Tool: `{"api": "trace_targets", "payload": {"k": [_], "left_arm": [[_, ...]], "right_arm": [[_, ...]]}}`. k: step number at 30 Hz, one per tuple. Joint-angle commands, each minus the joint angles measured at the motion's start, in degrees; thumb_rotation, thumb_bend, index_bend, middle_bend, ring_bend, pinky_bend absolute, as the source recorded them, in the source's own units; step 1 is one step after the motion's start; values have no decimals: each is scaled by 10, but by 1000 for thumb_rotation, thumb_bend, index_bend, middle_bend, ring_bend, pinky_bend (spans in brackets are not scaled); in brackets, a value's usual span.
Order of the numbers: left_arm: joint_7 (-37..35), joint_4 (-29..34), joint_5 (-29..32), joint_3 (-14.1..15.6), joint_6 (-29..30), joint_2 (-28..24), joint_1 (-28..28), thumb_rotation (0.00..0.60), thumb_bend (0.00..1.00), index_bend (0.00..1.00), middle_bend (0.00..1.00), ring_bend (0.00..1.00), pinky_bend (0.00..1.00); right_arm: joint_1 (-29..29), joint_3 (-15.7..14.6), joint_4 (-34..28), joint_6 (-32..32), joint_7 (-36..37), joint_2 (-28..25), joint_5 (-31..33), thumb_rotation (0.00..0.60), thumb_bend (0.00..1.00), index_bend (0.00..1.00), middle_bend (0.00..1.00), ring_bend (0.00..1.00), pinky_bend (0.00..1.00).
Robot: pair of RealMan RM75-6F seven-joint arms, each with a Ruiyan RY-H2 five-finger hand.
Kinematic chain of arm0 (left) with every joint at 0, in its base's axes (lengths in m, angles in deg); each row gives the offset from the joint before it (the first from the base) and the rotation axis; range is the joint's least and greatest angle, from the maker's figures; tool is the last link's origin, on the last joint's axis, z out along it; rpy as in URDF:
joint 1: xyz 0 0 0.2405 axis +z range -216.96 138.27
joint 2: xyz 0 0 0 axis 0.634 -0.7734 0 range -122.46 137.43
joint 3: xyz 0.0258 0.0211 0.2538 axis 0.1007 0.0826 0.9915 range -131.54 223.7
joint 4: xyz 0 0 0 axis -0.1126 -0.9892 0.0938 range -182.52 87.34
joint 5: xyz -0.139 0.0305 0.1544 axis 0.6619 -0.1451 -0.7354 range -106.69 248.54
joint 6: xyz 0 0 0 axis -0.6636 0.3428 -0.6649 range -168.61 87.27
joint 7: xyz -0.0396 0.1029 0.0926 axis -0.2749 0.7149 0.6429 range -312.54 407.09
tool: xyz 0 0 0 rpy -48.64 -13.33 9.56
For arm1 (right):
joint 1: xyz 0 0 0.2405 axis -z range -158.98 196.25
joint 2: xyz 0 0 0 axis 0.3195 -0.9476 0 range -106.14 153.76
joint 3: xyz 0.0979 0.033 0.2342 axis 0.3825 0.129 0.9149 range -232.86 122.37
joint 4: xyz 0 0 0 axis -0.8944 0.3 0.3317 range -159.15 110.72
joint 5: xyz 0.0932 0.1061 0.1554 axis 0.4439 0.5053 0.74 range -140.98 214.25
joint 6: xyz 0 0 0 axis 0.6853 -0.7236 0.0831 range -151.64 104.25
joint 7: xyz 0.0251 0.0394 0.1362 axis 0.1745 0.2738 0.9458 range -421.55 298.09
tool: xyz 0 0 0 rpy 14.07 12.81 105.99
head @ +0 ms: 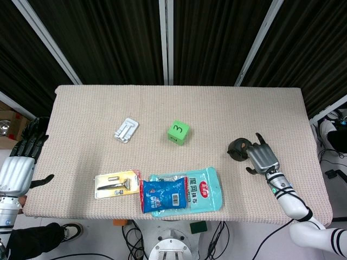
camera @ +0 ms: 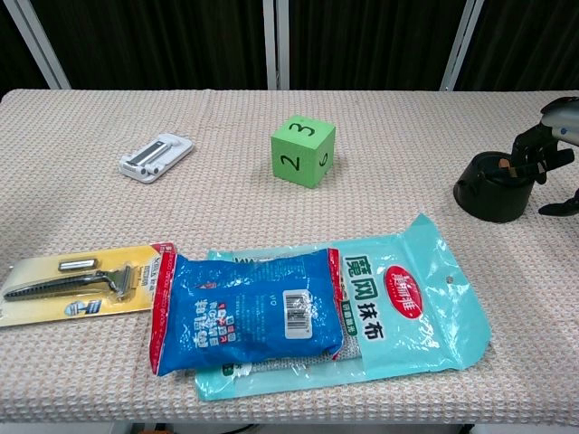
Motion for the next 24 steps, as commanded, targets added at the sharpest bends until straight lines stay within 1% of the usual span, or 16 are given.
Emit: {"api": "trace_targets", "payload": {"k": [1,9,16,24], "left_arm": [[0,0,0,0,0,0,0,600,0,64,24,19,134],[1,0,-1,0,2,0,1,600,0,64,23,20,134],[0,0,1,0,1,0,1,600,0,64,23,19,134],[0,0,0,1,3,-1,3,600,0,64,23,20,134]], "right_arm": [[0,0,0,0,0,1,0,575,183,445,457,377,0],[-1,-2,1,1,-1,2,1,577,183,446,462,383,0],[-2,-5,15,10,4,9,6,576,183,448,462,386,0],[-7,-9,19,24,8,11,7,576,176,478,499,433,0]]}}
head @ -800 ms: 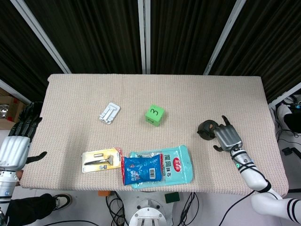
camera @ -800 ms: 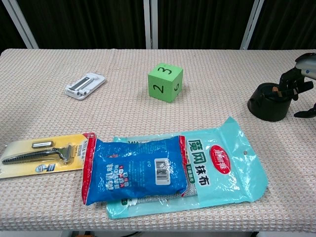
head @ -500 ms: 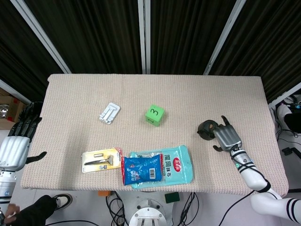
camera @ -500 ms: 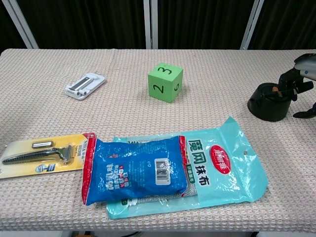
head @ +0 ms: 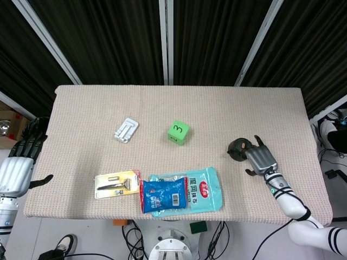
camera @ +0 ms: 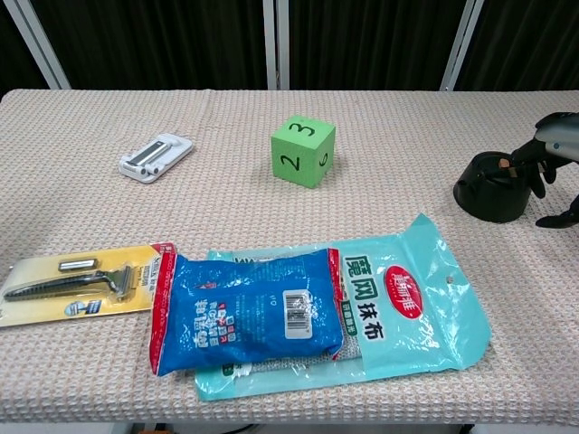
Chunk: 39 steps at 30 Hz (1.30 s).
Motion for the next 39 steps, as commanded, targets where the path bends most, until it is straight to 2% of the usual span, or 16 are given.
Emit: {"api": "trace_targets", "payload": {"k": [1,16,22,25,27,29,39], "left_arm": [[0,0,0,0,1,0,0,600,0,64,23,20,134],[0,1,0,0,2,0,1,600,0,64,23,20,134],[0,0,-1,-1,3,1,2,600,0,64,23,19,134],[-1,0,-2,0,3,1,2,600,0,64,23,19,134],[0,0,-1,0,3,1,2,600,0,64,23,20,134],[0,0,-1,-1,3,1,2,600,0,64,24,20,134],[-2,-1,3,-2,-1,0,1,600,0,64,23,20,134]], "right_arm": [[-2,0,0,3,2,-1,1,577,176,479,503,438,0],[-3,0,1,12,19,0,10,577,176,542,571,514,0],[-11,13,-24,39,50,-21,36,576,163,662,711,652,0],[-17,20,-29,52,67,-27,48,556,100,738,763,701,0],[-21,23,-28,60,76,-28,55,511,67,783,778,726,0],[-25,26,-28,69,86,-29,62,491,58,814,786,745,0],[-37,40,-33,78,118,-35,71,475,50,922,857,802,15]]}}
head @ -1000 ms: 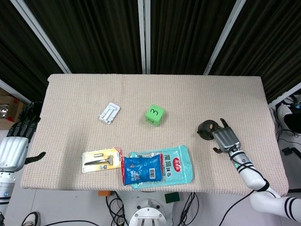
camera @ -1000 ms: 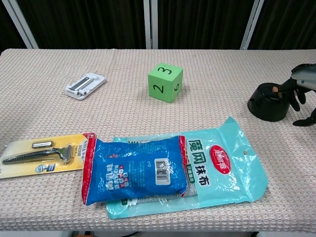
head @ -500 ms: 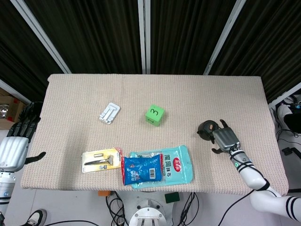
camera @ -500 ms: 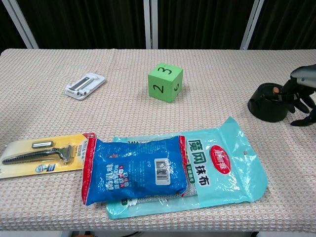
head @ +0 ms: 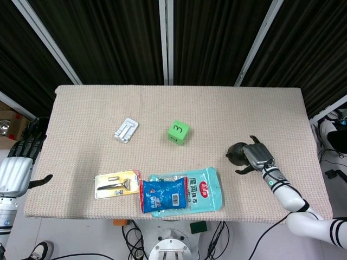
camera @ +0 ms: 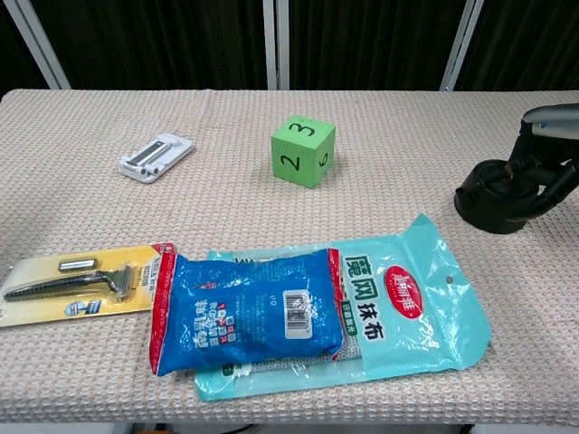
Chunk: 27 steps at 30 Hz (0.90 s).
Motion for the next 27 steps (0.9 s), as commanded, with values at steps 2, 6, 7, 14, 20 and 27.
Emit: {"api": "trace_targets", "payload": {"k": [2,6,7,14,20,27], "left_arm": [[-1,0,0,0,1,0,0,600,0,64,23,20,134],[-1,0,0,0,1,0,1,600,0,64,23,20,134],[-1,0,0,0,1,0,1,600,0,64,23,20,134],[2,1,0,0,-2,1,-1,600,0,64,23,19,134],[4,1,2,0,-4,2,-2,600,0,64,23,19,134],[4,0,3,0,-3,2,-2,600,0,64,23,20,134]], "right_arm": [[-2,6,-4,-2,13,-4,2,472,49,931,868,811,23],[-1,10,-7,-6,29,-8,2,463,45,954,886,821,44],[0,11,-9,-8,32,-9,1,461,42,961,891,824,49],[13,20,-14,-51,44,-8,-9,404,25,1000,976,893,168],[22,27,-15,-87,43,0,-16,390,24,1000,1000,968,294],[34,39,-2,-138,50,23,-44,390,23,1000,1000,1000,453]]}}
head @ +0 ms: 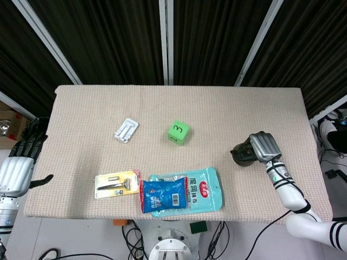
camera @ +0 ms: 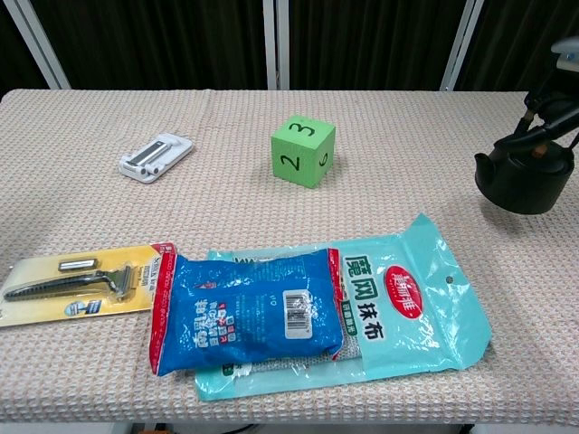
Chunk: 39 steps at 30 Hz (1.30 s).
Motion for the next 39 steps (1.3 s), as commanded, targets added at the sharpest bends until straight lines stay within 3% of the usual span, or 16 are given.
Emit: {"api": "trace_targets", "payload": {"k": [1,12,20,28,34,39], "left_arm": [[-1,0,0,0,0,0,0,600,0,64,23,20,134],[-1,0,0,0,0,0,0,600,0,64,24,20,134],[-1,0,0,0,0,0,0,600,0,64,23,20,134],[-1,0,1,0,-1,-1,0,600,0,64,23,20,134],[-1,0,1,0,-1,-1,0,600,0,64,23,19,134],[0,0,2,0,-1,0,0,600,0,64,23,20,134]], "right_arm": [[7,6,8,-19,7,12,-19,390,24,1000,1000,1000,465],[14,15,6,-50,16,19,-63,391,116,1000,1000,1000,634],[16,19,0,-47,23,15,-71,470,293,1000,1000,1000,663],[16,20,-5,-47,21,11,-80,490,355,1000,1000,1000,688],[13,21,-8,-42,14,8,-81,528,472,1000,1000,1000,692],[7,25,-11,-37,1,7,-77,541,491,1000,1000,1000,694]]}}
